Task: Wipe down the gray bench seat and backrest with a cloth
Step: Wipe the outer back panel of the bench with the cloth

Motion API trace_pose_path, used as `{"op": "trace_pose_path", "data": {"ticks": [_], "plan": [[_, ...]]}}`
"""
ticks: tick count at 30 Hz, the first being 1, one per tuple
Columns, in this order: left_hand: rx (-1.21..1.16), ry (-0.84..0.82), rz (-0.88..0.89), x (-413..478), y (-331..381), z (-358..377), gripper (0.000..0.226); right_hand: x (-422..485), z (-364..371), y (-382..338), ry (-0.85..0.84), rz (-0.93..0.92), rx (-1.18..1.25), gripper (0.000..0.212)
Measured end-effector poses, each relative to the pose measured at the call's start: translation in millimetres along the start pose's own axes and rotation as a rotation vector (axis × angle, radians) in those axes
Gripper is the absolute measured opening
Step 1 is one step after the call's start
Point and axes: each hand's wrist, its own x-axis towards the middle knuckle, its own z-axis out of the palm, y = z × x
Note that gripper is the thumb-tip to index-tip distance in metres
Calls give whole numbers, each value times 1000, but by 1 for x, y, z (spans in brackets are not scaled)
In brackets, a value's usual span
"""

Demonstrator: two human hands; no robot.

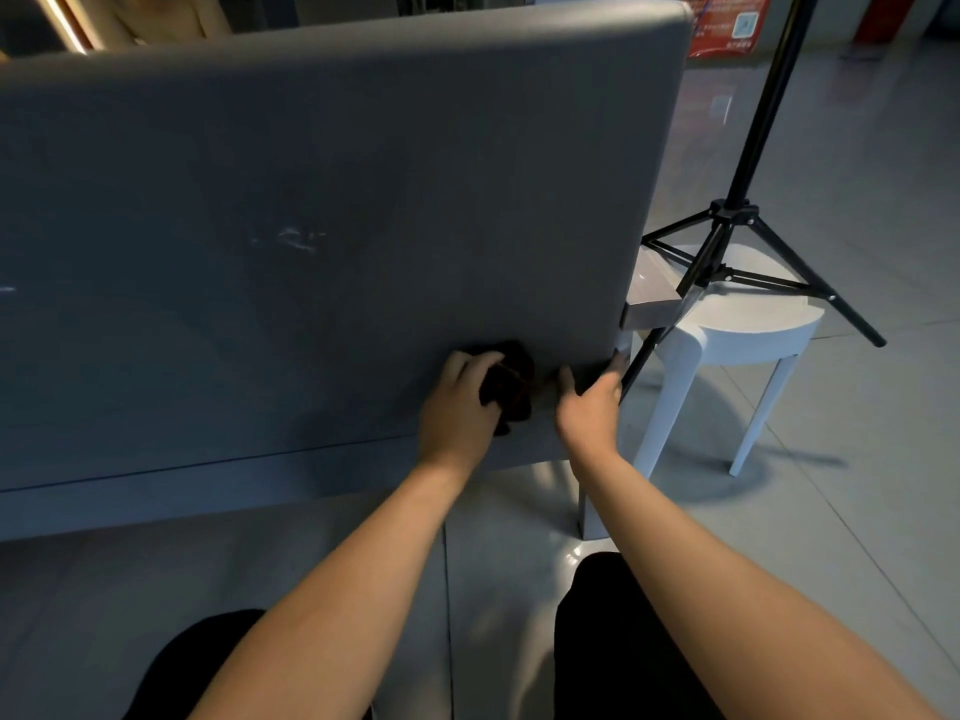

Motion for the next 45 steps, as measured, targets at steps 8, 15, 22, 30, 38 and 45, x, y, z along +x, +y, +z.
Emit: {"op": "trace_pose_path", "data": {"ticks": [8,15,22,30,38,45], "plan": [[-69,166,-60,17,10,7,57,2,8,2,2,31,80,84],[13,4,-102,13,25,40,38,2,5,5,-31,40,86,80],[-92,119,-273,14,9,-7,22,-3,9,-6,-17,58,72,84],[-340,378,-483,4,-1,-27,21,-7,8,-3,-15,52,87,83],[-327,330,-363,22,30,21,26,1,-1,7,-22,35,83,74],[-197,275,-242,28,31,22,17,-2,-1,1,3,28,97,65]]}}
